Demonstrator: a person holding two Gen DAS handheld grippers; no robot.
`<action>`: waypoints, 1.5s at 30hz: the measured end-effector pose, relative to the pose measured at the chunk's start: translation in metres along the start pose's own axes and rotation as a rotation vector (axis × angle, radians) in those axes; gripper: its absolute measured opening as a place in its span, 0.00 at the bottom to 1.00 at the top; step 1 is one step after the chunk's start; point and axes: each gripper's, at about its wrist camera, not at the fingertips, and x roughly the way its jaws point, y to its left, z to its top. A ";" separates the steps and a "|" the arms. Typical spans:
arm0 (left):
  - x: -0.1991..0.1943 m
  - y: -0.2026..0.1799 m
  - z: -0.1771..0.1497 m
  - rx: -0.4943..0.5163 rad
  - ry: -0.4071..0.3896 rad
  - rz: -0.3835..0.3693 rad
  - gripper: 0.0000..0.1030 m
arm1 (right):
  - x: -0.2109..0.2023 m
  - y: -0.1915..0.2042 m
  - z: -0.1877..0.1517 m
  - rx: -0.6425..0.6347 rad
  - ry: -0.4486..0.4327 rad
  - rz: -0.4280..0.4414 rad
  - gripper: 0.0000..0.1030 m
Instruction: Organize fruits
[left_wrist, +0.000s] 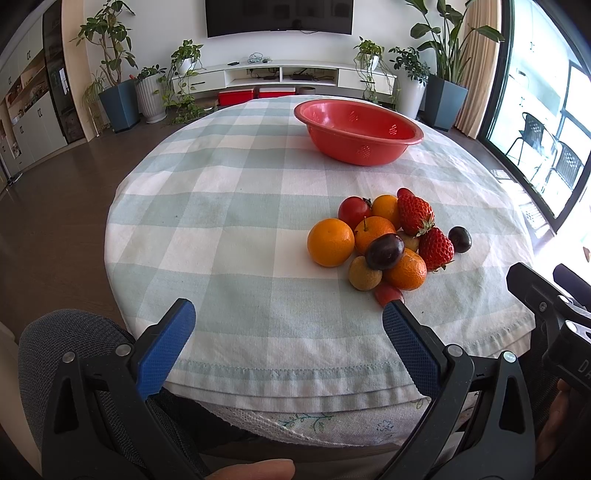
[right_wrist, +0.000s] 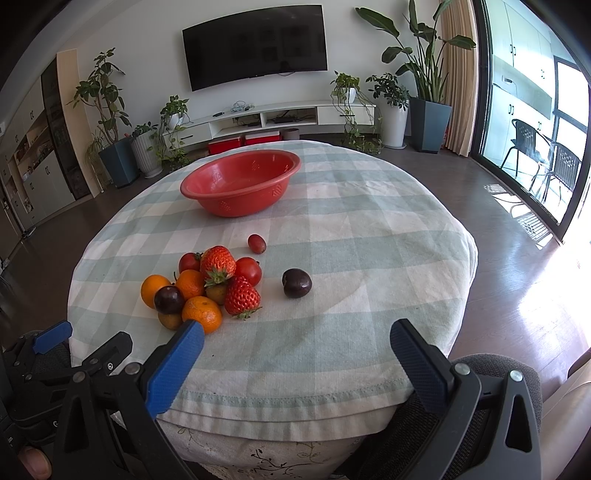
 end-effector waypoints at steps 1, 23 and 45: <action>0.000 0.000 0.000 0.000 0.000 0.000 1.00 | 0.000 0.000 0.000 0.000 0.000 0.000 1.00; 0.012 0.015 -0.005 -0.026 -0.006 -0.102 1.00 | 0.009 -0.022 -0.002 0.037 -0.015 0.022 1.00; 0.047 0.043 0.027 0.062 0.182 -0.093 1.00 | 0.039 -0.048 0.012 0.128 0.147 0.200 0.81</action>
